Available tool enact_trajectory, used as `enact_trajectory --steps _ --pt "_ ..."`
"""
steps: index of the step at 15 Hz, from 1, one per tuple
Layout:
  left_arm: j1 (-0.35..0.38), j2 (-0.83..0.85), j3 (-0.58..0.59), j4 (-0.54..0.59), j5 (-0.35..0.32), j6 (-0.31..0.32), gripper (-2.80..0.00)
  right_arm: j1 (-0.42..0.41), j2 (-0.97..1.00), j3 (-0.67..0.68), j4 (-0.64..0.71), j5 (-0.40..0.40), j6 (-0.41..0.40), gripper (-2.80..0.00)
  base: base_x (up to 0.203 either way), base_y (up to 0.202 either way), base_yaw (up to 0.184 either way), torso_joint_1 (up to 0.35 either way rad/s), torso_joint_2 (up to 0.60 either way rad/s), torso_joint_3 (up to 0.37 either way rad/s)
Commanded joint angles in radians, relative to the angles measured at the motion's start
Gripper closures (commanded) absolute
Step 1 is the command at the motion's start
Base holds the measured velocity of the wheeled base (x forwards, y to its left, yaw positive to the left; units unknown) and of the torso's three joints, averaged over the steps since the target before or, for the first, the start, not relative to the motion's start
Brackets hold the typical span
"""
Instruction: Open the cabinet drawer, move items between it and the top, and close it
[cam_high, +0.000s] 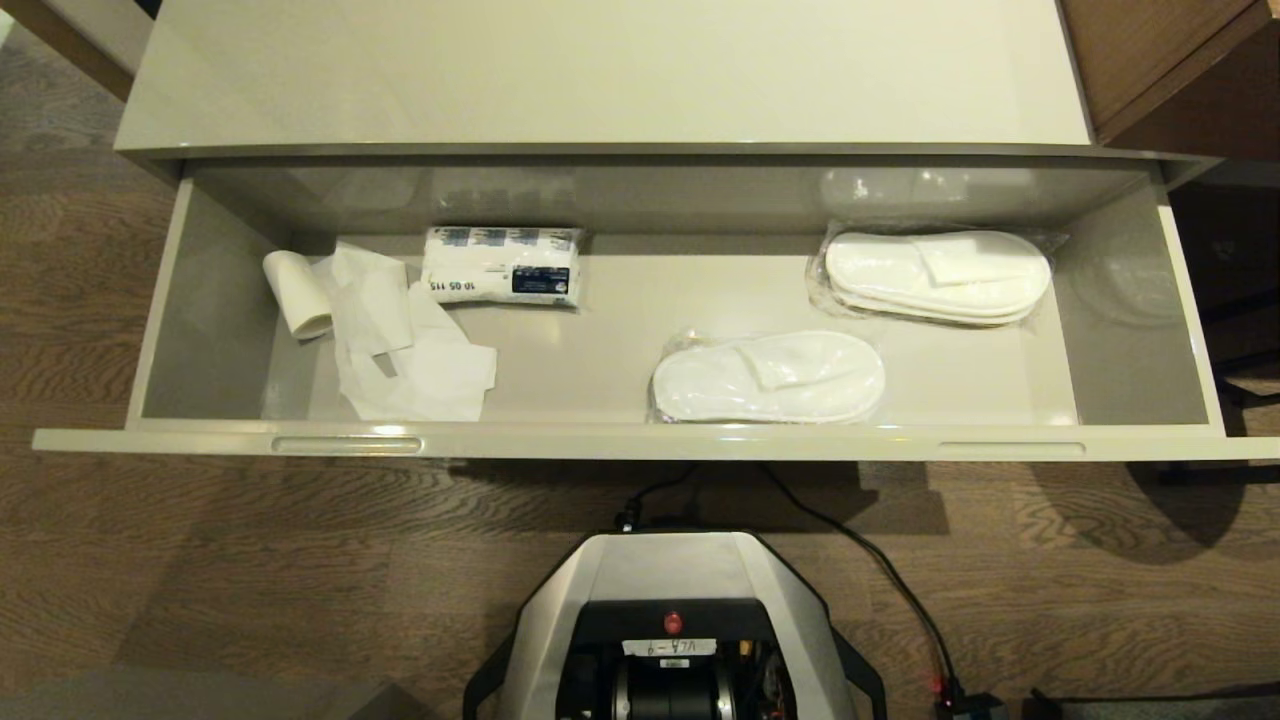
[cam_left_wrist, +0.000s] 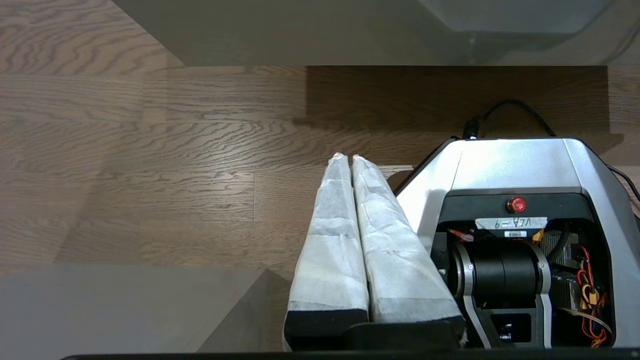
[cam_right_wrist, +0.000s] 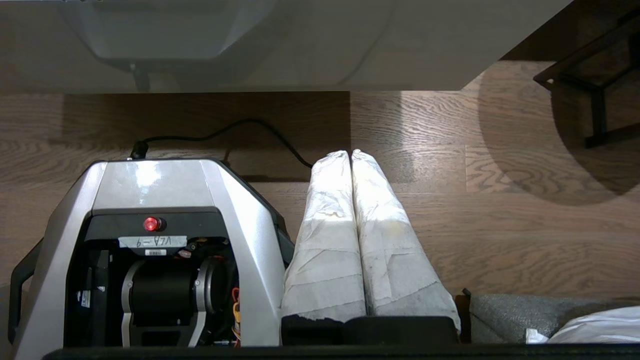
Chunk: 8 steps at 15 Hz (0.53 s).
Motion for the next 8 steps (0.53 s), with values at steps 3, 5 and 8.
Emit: enact_trajectory --steps 3,5,8 --pt "0.000 0.002 0.000 0.000 0.000 0.000 0.00 0.001 0.001 0.002 0.000 0.000 -0.001 0.00 0.000 0.000 0.000 0.000 0.00 0.000" --pt "0.000 0.002 0.000 0.000 0.000 0.000 0.00 0.001 0.001 0.002 0.000 0.000 -0.001 0.00 0.000 0.000 0.000 0.000 0.00 0.000" --pt "0.000 0.002 0.000 0.000 0.000 0.000 0.00 0.001 0.001 0.002 0.000 0.000 -0.001 0.00 0.000 0.000 0.000 0.000 0.00 0.000"
